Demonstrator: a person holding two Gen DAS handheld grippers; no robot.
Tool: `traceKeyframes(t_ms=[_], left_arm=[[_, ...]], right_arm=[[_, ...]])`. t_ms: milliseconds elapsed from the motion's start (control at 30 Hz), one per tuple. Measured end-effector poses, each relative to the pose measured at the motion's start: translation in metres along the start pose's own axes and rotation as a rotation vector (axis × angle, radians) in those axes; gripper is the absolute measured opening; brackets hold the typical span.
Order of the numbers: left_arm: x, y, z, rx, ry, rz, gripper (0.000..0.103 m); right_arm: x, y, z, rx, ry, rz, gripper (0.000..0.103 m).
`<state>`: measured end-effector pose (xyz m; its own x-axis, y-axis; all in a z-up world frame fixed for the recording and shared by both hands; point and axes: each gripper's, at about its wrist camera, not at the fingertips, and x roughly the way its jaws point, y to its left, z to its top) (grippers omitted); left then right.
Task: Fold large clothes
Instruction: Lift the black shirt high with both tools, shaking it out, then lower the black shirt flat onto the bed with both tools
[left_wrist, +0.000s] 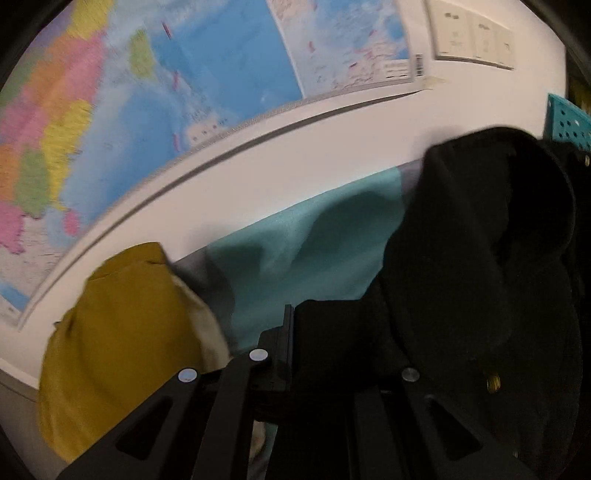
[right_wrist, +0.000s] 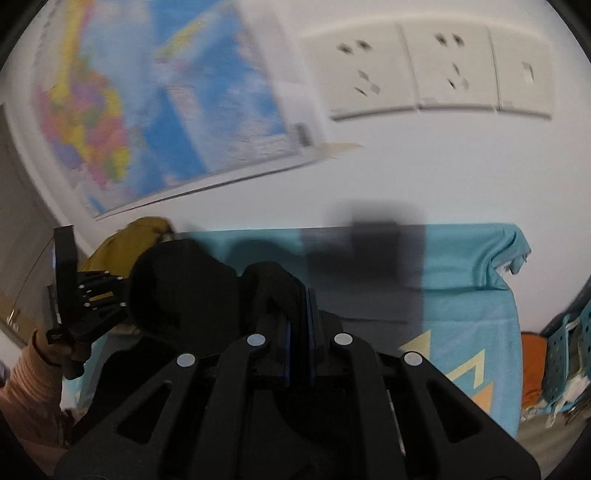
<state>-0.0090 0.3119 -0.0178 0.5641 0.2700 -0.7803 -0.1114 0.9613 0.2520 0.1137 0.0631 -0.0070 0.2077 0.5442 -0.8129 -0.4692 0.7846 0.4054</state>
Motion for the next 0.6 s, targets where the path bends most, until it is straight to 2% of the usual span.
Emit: traceKeyframes(t_ms=[133, 233, 300, 367, 400, 433, 467, 500, 600], left_arm=[[0.038, 0.041, 0.034, -0.064, 0.058, -0.09, 0.004], [0.061, 0.048, 0.036, -0.085, 0.111, -0.119, 0.007], [0.084, 0.053, 0.033, -0.123, 0.158, -0.114, 0.017], [0.098, 0.057, 0.03, -0.132, 0.178, -0.103, 0.027], [0.108, 0.061, 0.029, -0.134, 0.188, -0.071, 0.034], [0.11, 0.061, 0.028, -0.129, 0.18, -0.041, 0.045], [0.11, 0.065, 0.027, -0.12, 0.161, -0.019, 0.051], [0.106, 0.072, 0.026, -0.12, 0.139, -0.034, 0.053], [0.064, 0.087, 0.016, -0.11, 0.049, -0.11, 0.062]], right_arm=[[0.014, -0.02, 0.012, 0.053, -0.004, -0.017, 0.007], [0.033, -0.047, 0.01, 0.103, 0.033, -0.042, 0.007], [0.056, -0.06, 0.007, 0.137, 0.075, -0.057, 0.007], [0.077, -0.068, -0.001, 0.151, 0.128, -0.104, 0.012], [0.082, -0.069, -0.003, 0.153, 0.141, -0.122, 0.022], [0.087, -0.074, -0.007, 0.168, 0.15, -0.143, 0.035], [0.087, -0.078, -0.008, 0.194, 0.15, -0.149, 0.045], [0.083, -0.083, -0.01, 0.233, 0.143, -0.131, 0.054], [0.054, -0.081, -0.016, 0.199, 0.111, -0.097, 0.058]])
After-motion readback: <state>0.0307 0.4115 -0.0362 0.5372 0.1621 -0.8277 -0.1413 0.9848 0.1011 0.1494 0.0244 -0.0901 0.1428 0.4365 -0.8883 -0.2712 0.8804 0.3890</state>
